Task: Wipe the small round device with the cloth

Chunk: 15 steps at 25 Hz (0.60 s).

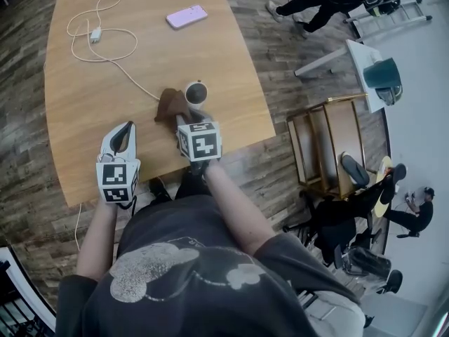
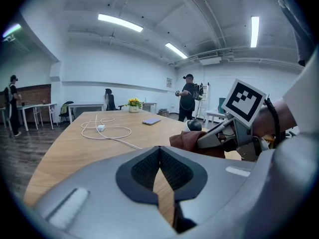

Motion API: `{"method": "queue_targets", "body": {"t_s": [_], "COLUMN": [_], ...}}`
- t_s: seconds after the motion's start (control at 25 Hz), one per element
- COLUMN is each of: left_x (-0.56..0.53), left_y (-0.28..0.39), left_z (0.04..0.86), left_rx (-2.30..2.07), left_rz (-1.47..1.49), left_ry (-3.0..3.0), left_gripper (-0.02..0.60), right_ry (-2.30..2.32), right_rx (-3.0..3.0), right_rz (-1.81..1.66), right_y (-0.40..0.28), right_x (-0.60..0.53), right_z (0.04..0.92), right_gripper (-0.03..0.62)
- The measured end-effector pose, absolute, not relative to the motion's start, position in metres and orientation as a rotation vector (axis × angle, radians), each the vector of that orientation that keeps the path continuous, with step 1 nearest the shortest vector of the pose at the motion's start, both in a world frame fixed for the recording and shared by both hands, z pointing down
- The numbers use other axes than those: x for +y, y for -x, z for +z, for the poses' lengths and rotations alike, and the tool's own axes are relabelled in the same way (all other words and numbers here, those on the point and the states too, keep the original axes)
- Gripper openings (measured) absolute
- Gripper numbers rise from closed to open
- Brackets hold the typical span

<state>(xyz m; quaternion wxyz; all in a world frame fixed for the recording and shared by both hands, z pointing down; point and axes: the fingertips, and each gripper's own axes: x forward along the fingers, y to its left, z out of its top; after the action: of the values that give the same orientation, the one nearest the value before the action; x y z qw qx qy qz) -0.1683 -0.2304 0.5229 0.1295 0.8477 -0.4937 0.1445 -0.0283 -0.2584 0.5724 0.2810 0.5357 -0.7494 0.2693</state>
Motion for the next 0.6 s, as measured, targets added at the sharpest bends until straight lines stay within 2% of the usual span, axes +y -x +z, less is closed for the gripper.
{"method": "queue_targets", "body": {"t_s": [0.6], "left_x": [-0.237], "left_y": [0.165], "left_z": [0.521], "left_rx": [-1.449], "left_rz": [0.385], "left_ry": [-2.460], "left_gripper": [0.018], "right_ry": [-1.309], "right_rx": [-2.168], "right_rz": [0.713], "right_y": [0.042], "right_x": [-0.245], "right_z": [0.565], "right_gripper": [0.078]}}
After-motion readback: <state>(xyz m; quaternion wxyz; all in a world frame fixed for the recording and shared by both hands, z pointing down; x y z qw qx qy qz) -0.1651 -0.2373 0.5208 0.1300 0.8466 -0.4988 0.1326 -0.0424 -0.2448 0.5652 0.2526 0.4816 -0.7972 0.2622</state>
